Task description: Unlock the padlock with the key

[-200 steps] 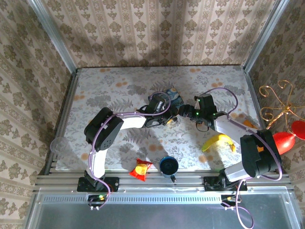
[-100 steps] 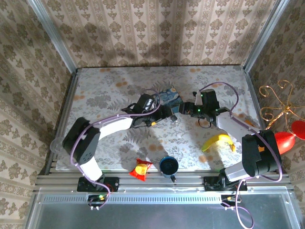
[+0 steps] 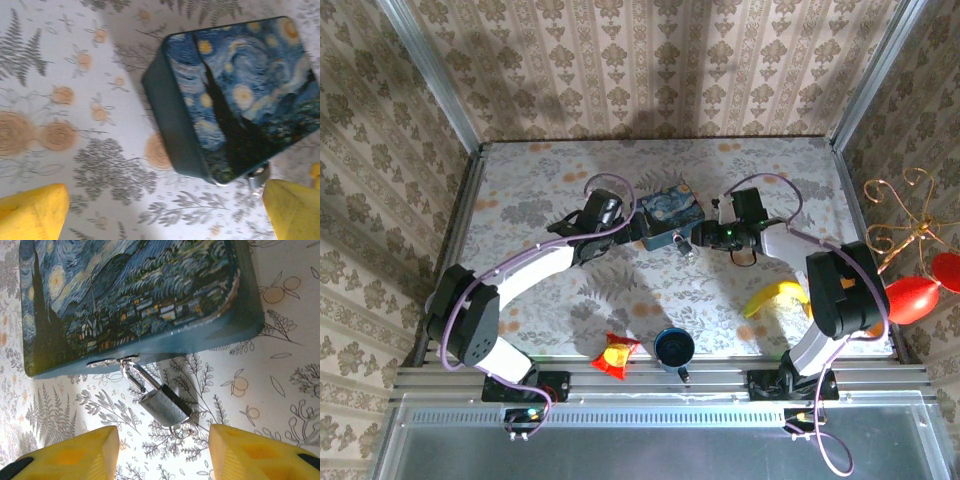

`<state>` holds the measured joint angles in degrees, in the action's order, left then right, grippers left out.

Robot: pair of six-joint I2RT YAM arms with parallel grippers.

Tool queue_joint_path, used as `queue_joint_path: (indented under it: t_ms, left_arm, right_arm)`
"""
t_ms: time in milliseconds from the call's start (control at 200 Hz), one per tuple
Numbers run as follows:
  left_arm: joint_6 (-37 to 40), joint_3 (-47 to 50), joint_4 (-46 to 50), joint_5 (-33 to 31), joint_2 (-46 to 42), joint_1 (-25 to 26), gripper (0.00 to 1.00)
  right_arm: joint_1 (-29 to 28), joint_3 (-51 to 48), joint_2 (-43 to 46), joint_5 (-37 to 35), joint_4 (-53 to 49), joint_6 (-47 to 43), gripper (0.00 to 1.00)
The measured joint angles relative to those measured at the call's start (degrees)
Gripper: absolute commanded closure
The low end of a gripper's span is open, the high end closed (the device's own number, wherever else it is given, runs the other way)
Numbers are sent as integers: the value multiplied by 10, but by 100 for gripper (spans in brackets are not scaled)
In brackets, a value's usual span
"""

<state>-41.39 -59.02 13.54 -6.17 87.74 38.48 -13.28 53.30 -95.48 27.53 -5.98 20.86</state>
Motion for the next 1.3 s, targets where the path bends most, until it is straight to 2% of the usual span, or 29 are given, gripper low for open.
queue_joint_path:
  t_ms: [320, 575, 850, 1301]
  left_arm:
    - [92, -69, 3, -69, 91, 1, 0]
    - [128, -121, -13, -88, 152, 1, 0]
    - [139, -165, -10, -104, 207, 1, 0]
    - [135, -208, 19, -114, 233, 0, 0]
  right_arm:
    - [0, 40, -73, 24, 9, -8, 51]
    - [0, 43, -97, 50, 34, 1, 52]
    - [0, 48, -123, 65, 47, 10, 55]
    - [0, 52, -143, 102, 87, 31, 57]
